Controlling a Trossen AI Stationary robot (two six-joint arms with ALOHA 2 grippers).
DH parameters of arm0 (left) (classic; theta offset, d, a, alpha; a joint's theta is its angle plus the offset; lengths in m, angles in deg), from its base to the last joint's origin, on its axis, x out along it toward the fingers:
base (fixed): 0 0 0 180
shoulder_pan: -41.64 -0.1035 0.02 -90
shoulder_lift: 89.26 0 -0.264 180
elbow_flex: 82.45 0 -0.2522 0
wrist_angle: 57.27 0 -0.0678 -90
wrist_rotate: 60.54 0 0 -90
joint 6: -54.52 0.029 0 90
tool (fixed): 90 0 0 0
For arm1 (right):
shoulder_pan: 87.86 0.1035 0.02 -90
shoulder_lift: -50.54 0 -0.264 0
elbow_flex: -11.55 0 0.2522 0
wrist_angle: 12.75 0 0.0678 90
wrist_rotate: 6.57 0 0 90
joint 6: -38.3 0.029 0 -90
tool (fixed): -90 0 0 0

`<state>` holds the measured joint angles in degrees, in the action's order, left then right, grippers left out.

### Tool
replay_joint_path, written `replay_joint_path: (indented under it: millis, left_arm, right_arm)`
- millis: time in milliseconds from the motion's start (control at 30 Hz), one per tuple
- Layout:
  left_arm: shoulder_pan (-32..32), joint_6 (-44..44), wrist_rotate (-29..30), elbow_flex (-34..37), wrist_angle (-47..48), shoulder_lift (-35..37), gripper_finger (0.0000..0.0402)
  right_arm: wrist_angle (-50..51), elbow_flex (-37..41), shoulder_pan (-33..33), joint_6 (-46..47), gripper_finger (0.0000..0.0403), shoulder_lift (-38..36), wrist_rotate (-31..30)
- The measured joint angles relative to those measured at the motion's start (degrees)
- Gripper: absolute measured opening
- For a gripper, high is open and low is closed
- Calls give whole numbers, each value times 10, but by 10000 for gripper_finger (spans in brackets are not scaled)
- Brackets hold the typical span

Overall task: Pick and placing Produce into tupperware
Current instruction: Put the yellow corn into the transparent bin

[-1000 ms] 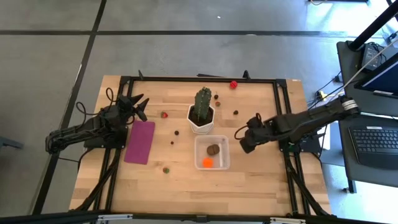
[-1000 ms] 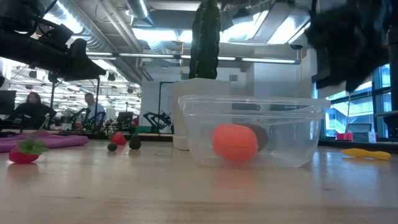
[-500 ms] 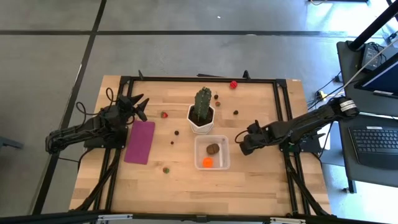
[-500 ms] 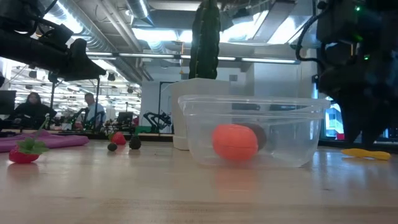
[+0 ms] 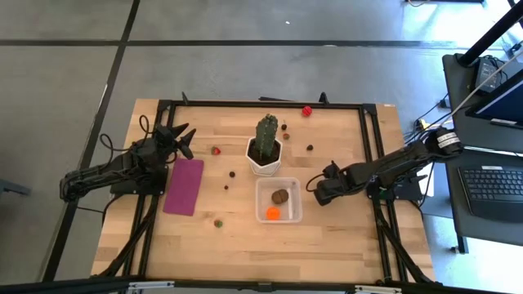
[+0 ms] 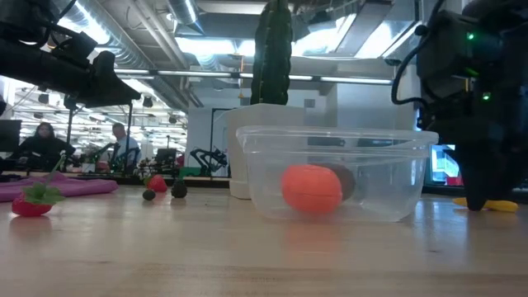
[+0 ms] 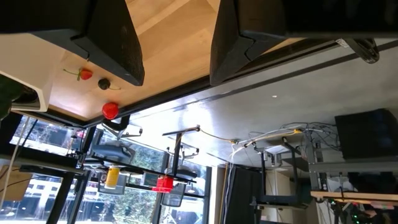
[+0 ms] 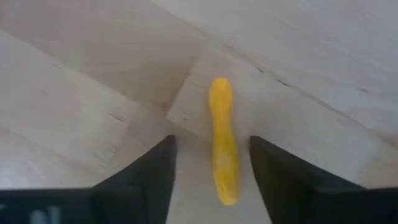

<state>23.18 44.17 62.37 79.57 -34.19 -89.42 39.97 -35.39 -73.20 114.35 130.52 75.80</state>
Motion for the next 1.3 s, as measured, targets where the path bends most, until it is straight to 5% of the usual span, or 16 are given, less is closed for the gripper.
replay_joint_path:
  millis: [433, 600, 933, 1300]
  left_arm:
    - [0, 0, 0, 0, 0, 0, 176]
    - [0, 0, 0, 0, 0, 0, 176]
    - [0, 0, 0, 0, 0, 0, 176]
    - [0, 0, 0, 0, 0, 0, 176]
  right_arm:
    - [-2, -15, 0, -3, 13, -2, 11]
    - [12, -88, -8, -41, 17, -3, 12]
    - [36, -351, -39, -222, 7, 16, -54]
    - [124, -573, -53, -401, 7, 227, 12]
